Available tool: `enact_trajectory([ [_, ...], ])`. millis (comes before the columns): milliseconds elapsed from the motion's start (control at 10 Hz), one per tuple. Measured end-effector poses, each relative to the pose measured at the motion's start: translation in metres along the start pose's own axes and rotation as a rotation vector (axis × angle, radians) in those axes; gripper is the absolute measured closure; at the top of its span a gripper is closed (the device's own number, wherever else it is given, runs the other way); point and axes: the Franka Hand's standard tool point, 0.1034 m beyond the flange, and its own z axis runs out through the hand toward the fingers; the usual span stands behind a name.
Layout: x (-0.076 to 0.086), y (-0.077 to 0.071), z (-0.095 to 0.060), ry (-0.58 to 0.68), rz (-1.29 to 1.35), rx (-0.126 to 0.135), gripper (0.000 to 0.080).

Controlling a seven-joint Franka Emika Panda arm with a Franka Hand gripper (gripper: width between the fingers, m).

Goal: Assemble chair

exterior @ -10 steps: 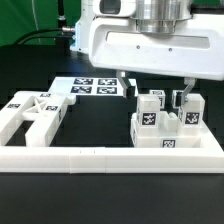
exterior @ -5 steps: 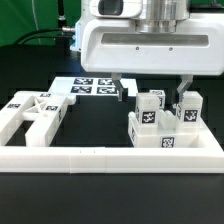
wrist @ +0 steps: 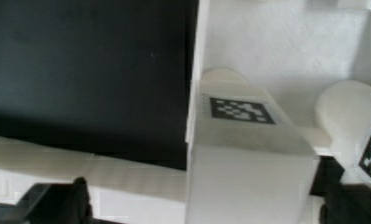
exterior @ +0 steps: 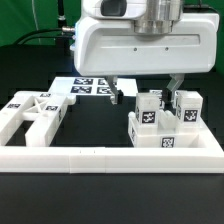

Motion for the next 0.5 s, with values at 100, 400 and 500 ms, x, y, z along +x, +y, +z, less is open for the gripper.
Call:
enact_trajectory([
  [100, -0.0001, 0.0000, 0.0001, 0.000, 0.008, 0.000, 0.0236],
  [400, 0.0000, 0.0003, 0.0000, 0.000, 0.037, 0.000, 0.0516],
  [500, 0.0000, 0.0004, 0.0000, 0.000, 0.038, 0.000, 0.0515],
])
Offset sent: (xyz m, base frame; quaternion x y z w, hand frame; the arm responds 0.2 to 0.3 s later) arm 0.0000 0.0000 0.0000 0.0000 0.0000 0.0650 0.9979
